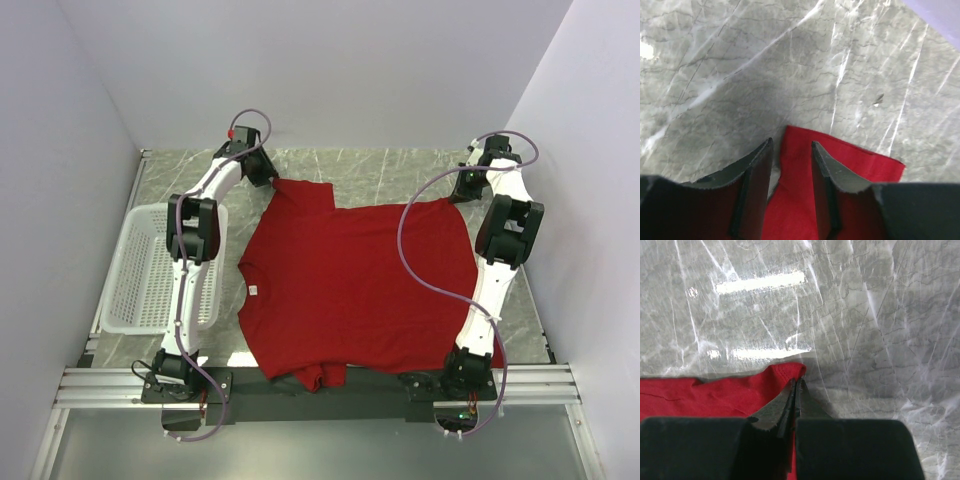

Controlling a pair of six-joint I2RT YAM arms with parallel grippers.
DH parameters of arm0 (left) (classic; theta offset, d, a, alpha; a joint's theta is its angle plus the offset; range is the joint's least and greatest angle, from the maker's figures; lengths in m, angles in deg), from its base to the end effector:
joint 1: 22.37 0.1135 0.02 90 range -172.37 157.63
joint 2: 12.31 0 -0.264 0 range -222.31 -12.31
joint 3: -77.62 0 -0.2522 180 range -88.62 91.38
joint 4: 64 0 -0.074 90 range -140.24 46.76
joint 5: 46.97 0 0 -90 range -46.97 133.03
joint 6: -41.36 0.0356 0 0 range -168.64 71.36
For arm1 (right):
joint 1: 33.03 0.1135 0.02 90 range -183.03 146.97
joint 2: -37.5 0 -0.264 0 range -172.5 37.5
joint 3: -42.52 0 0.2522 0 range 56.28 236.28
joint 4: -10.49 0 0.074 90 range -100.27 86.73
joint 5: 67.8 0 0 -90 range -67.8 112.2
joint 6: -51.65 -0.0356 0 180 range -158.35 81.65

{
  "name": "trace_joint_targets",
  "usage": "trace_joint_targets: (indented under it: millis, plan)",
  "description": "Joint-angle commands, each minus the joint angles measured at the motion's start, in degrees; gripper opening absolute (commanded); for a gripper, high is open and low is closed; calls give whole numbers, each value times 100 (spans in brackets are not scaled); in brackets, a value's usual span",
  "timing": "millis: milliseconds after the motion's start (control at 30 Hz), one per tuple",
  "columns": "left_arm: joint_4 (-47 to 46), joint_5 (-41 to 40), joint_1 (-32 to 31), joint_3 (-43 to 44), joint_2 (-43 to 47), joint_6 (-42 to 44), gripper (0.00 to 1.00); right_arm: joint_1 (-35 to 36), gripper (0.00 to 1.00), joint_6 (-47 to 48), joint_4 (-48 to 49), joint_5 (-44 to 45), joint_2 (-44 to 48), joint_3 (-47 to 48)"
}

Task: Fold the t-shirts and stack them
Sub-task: Flatten the tshirt out

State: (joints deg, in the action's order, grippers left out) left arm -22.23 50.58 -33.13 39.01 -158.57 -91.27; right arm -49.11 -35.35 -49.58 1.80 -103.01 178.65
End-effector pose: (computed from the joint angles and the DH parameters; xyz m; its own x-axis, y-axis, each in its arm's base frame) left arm 0.5550 -0.1102 0.1593 -0.7109 -0.5483 -0.4404 -0.2824 0.7961 -0.5353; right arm 0.5045 -0.1325 0.1653 -0.8717 0.2002 -0.4472 0.0696 0.9540 0.2915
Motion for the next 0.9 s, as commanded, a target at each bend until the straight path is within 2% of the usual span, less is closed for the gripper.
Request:
trace_joint_targets:
  millis: [0,200,267,400,500,533,767,867]
  plan:
    - [477,-509,-92,280,-122,308,42,-27,0,-19,34,-78,-21,147]
    - [223,25,-136,130,-166,264,39,-36,0,-28,43,-78,-3,130]
    - [126,158,-154,139,-210,221,35,-36,0,-19,43,-78,6,112]
    - [56,238,-154,174,-228,167,20,-27,0,-11,51,-104,15,77]
    - [-32,133,-145,157,-140,202,3,-36,0,24,51,-183,23,68]
    - [-85,115,-137,139,-97,211,1,-45,0,42,60,-227,32,51]
    - [-937,220,-92,-151,789,431,0,-115,0,95,577,-991,549,-555]
    - [-1279,352,-92,-414,1290,562,0,-133,0,104,1078,-1264,1330,-1361]
